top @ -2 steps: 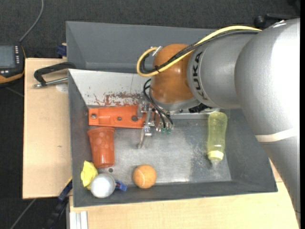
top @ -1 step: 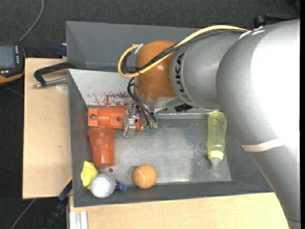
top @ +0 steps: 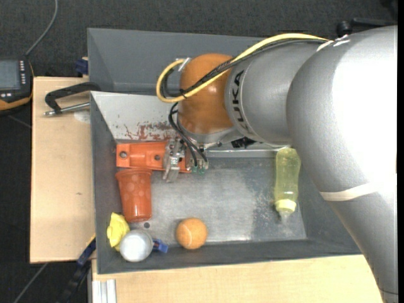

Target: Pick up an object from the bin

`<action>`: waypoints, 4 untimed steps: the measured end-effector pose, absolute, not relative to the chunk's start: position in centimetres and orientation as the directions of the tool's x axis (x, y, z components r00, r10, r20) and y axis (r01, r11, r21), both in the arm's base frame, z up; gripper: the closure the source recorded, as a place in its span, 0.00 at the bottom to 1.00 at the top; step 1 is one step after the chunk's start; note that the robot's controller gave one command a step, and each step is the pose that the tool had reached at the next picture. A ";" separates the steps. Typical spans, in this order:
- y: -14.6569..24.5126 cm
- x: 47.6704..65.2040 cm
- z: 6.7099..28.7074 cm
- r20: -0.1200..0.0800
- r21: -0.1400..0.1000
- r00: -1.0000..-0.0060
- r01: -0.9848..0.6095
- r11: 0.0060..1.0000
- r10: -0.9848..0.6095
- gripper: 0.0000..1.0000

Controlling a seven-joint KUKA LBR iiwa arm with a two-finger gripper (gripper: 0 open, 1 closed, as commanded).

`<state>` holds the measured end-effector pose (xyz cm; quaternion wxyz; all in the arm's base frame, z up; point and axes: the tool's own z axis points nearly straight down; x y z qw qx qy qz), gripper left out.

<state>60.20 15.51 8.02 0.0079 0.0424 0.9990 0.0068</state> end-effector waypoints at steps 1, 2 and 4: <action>15.4 59.7 12.8 -0.008 0.012 -0.995 0.095 0.995 0.095 1.00; 15.9 60.2 14.8 -0.029 0.019 -0.995 0.093 0.995 0.093 1.00; 15.6 58.7 24.2 -0.024 0.017 -0.997 0.075 0.997 0.075 1.00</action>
Offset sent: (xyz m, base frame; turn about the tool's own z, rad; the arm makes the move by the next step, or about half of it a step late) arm -0.0072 0.0090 -0.0102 0.0065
